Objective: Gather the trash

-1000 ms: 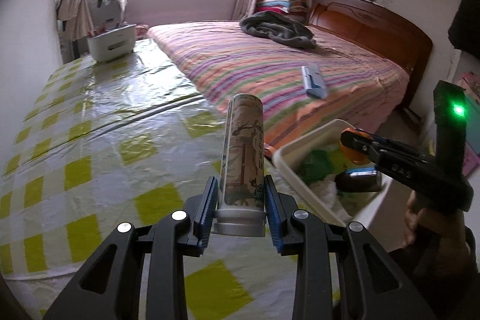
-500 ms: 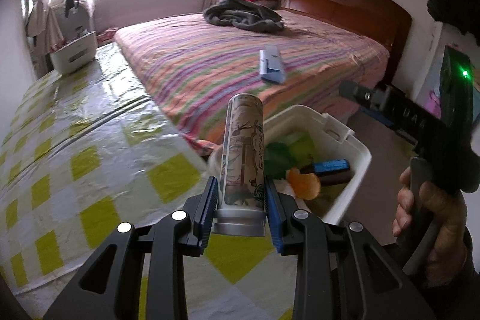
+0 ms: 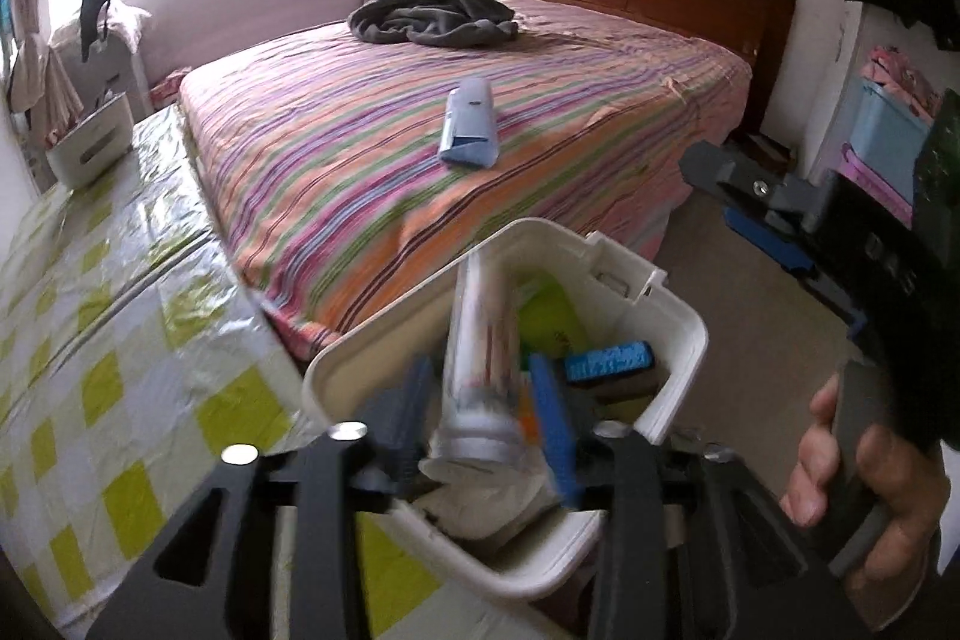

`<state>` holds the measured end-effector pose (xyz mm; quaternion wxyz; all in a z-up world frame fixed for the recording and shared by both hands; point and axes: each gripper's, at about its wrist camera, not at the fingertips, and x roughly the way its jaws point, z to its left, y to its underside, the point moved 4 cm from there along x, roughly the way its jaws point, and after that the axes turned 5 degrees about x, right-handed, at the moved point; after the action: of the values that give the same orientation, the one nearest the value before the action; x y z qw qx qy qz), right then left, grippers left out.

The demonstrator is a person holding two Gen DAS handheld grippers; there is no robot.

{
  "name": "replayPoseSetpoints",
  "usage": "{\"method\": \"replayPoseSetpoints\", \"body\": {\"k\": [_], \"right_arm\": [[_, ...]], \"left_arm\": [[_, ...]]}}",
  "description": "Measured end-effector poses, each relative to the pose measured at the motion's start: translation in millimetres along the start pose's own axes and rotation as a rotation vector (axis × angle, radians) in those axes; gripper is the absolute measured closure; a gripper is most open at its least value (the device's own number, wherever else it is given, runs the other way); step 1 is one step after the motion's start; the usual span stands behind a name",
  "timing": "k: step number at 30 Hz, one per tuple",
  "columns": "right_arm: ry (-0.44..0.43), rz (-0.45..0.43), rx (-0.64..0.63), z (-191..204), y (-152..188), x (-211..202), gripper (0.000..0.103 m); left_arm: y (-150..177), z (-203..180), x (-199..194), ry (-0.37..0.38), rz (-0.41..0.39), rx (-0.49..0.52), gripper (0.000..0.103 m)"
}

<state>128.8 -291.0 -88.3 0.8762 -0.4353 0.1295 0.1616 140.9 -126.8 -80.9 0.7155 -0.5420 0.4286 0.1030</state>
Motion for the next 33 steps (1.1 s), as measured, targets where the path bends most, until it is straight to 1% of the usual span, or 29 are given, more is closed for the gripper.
{"method": "replayPoseSetpoints", "body": {"k": [1,2,5,7,9,10,12,13,16,19,22,24,26,31,33], "right_arm": [[-0.002,-0.003,0.004,-1,0,-1,0.029],[-0.004,-0.007,0.01,-3,-1,-1,0.029],[-0.011,-0.028,0.02,-5,-3,-9,0.027],[0.002,-0.048,-0.001,-3,-3,-15,0.021],[0.017,-0.056,-0.034,4,1,-19,0.021],[0.03,-0.047,-0.061,11,7,-22,0.018],[0.032,-0.034,-0.094,25,19,-31,0.013],[0.038,-0.029,-0.13,38,30,-39,0.01],[0.065,-0.024,-0.25,70,57,-68,0.007],[0.068,-0.039,-0.34,96,78,-104,0.007],[0.089,-0.051,-0.407,112,92,-137,0.007],[0.098,-0.064,-0.416,117,98,-154,0.007],[0.119,-0.072,-0.443,118,101,-170,0.007],[0.124,-0.061,-0.465,127,110,-184,0.007],[0.121,-0.062,-0.474,137,112,-187,0.007]], "left_arm": [[-3,-2,2,-0.011,0.004,0.001,0.03],[-6,-3,2,-0.019,-0.003,0.003,0.027],[-8,-5,-8,-0.049,-0.055,0.001,0.027],[-4,-3,-16,-0.077,-0.065,-0.004,0.027],[4,-1,-30,-0.148,-0.081,-0.003,0.027],[7,2,-35,-0.18,-0.083,-0.002,0.027],[18,7,-50,-0.267,-0.085,-0.011,0.027],[28,11,-61,-0.31,-0.082,-0.023,0.027],[51,25,-89,-0.381,-0.08,-0.077,0.027],[73,36,-117,-0.414,-0.092,-0.132,0.027],[91,43,-142,-0.442,-0.102,-0.17,0.027],[101,45,-155,-0.457,-0.109,-0.185,0.027],[111,45,-166,-0.455,-0.109,-0.192,0.027],[126,50,-187,-0.483,-0.122,-0.189,0.027],[130,53,-195,-0.488,-0.133,-0.204,0.027]]}}
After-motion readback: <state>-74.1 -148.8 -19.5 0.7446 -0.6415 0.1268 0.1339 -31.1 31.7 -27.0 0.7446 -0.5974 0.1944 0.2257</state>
